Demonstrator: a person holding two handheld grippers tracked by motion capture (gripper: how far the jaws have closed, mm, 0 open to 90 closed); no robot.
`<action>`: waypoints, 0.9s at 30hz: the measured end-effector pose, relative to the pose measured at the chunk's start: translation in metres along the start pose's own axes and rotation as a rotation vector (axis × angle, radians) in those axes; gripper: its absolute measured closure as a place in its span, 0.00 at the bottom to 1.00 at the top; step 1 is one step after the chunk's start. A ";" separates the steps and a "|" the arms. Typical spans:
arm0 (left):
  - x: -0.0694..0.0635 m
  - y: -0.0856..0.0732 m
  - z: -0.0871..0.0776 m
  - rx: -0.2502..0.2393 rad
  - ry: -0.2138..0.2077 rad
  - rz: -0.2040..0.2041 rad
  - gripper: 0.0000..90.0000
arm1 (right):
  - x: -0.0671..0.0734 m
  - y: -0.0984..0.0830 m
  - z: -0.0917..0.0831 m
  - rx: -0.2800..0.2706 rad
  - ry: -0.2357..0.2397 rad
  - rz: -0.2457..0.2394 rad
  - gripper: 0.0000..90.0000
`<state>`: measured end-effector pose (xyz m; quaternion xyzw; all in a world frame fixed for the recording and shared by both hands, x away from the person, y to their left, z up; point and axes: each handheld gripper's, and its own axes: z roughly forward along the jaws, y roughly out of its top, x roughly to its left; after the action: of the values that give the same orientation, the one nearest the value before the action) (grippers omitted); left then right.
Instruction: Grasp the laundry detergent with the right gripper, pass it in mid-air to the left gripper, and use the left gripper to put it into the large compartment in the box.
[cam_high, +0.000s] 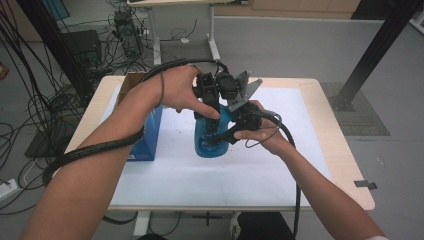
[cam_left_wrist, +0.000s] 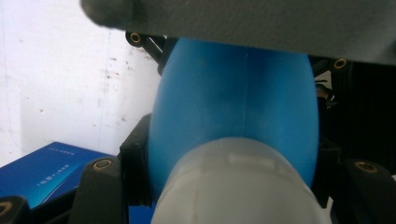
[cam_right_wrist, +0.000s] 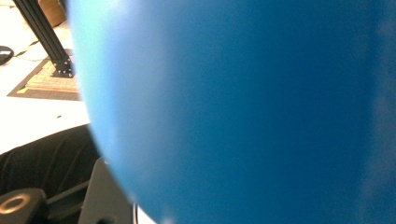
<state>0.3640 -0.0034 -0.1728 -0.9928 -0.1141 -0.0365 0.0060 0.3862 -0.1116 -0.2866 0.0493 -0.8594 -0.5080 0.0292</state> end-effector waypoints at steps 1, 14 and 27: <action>0.000 0.000 0.001 0.000 0.001 0.003 0.42 | 0.000 0.000 0.000 -0.001 0.001 0.001 0.48; -0.001 0.001 0.002 -0.009 0.002 0.005 0.42 | 0.002 -0.003 0.000 -0.004 -0.003 0.004 0.48; 0.000 0.004 0.002 -0.022 0.000 0.005 0.42 | 0.001 -0.005 -0.004 -0.008 -0.001 0.010 0.48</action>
<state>0.3650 -0.0072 -0.1743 -0.9931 -0.1111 -0.0377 -0.0049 0.3859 -0.1174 -0.2891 0.0446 -0.8575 -0.5115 0.0317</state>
